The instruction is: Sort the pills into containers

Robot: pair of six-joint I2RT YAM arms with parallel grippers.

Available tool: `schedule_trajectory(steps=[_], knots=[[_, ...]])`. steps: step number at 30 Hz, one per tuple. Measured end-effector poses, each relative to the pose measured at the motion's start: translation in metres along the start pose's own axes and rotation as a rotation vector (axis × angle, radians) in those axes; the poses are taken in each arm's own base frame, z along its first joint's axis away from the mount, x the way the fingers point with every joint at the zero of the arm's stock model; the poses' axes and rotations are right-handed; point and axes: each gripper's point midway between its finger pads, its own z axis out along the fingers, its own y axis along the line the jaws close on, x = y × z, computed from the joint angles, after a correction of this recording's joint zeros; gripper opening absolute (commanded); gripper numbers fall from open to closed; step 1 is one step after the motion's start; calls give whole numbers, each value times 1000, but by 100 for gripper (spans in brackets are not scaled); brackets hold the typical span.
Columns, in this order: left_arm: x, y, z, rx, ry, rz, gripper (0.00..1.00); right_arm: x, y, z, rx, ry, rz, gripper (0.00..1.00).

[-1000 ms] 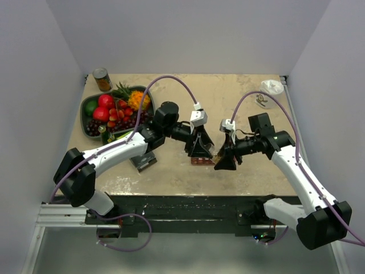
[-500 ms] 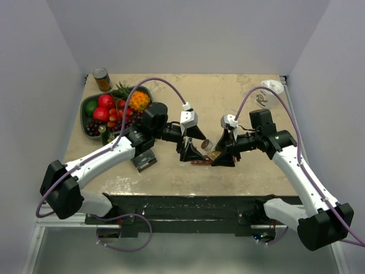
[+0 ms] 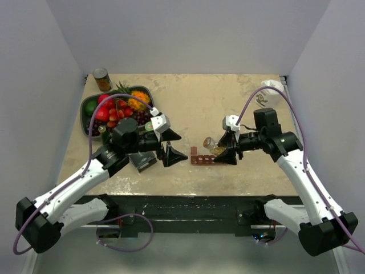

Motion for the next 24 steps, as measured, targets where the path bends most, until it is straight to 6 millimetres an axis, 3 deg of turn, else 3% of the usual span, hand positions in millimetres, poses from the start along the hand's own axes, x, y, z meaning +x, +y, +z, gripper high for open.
schedule_trajectory(steps=[4,7,12,19,24], knots=[[-8,16,-16,-145,-95,-119,99,0,-15,-5,77,44,-72,0],[-10,27,-17,-202,-136,-241,98,4,-28,-10,145,87,-113,0],[-11,39,-6,-219,-203,-479,94,9,-48,-18,240,146,-162,0],[-15,53,14,-215,-251,-766,95,11,-67,-26,331,192,-209,0],[-32,62,21,-230,-291,-876,99,10,-73,-28,357,198,-228,0]])
